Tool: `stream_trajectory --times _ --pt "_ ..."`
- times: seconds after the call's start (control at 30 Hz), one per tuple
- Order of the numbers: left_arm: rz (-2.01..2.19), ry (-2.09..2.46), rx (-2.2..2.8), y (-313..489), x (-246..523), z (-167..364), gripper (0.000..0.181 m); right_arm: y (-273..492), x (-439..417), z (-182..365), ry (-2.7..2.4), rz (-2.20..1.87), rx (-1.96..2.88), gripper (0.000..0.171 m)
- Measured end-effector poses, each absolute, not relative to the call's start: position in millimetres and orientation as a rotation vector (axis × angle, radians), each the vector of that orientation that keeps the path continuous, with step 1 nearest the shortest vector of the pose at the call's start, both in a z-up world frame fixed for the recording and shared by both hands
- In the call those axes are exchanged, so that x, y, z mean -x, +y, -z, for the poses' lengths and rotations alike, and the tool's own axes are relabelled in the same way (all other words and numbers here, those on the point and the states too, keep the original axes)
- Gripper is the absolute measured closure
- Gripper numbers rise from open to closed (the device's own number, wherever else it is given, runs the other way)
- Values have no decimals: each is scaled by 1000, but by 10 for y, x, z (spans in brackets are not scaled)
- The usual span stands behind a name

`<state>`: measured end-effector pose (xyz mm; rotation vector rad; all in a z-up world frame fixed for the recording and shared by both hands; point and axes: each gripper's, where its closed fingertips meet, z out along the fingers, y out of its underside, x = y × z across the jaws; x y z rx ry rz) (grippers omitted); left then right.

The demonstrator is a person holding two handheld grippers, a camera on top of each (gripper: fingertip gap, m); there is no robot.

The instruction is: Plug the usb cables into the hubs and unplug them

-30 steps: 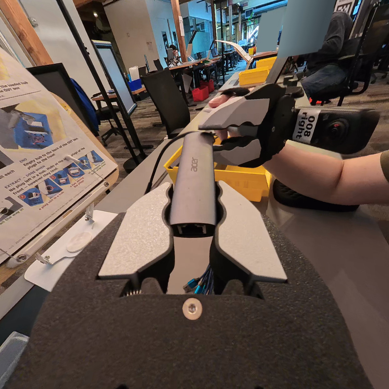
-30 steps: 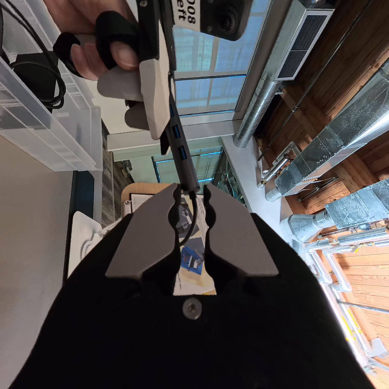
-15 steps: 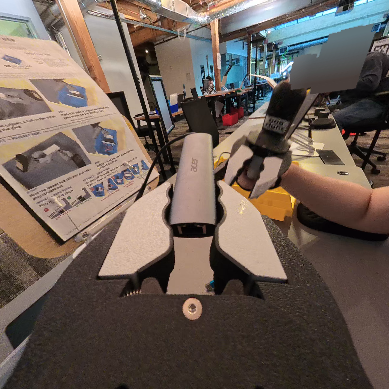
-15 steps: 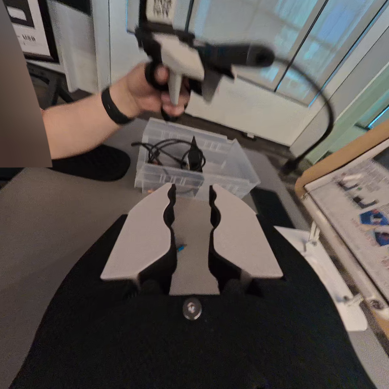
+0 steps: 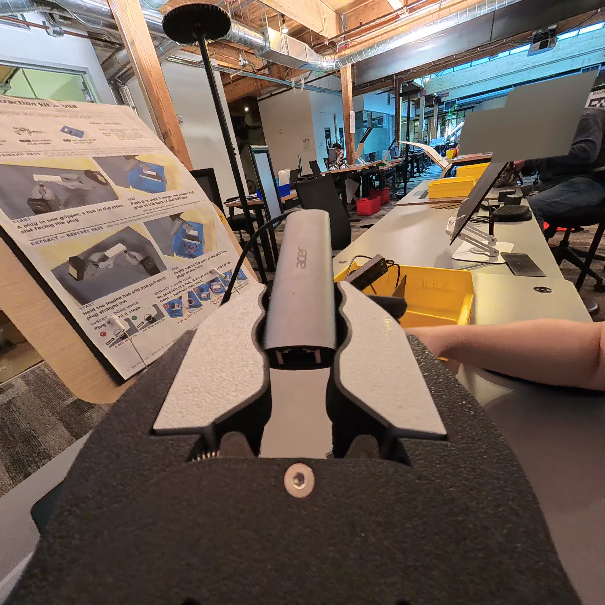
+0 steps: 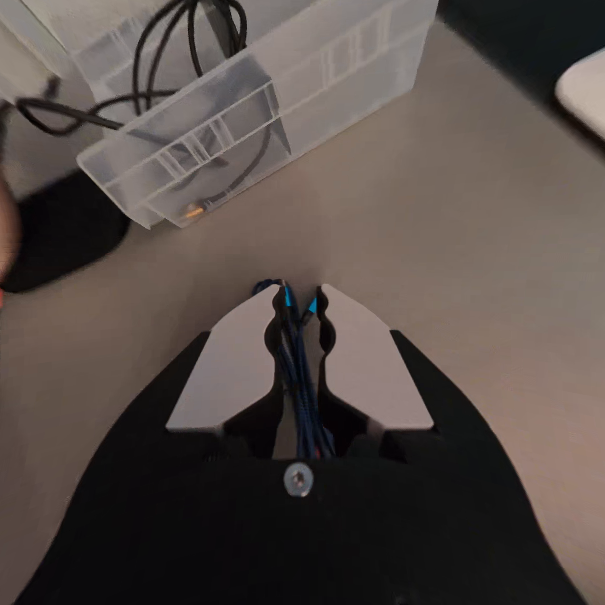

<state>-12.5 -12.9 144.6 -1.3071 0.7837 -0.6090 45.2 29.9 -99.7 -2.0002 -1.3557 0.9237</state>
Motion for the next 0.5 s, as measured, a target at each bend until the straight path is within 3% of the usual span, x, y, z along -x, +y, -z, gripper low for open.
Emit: stream_trajectory --times 0.5 --pt "553 810 1326 -99 55 -1391 144 281 -533 1481 -1440 -765 2214 150"
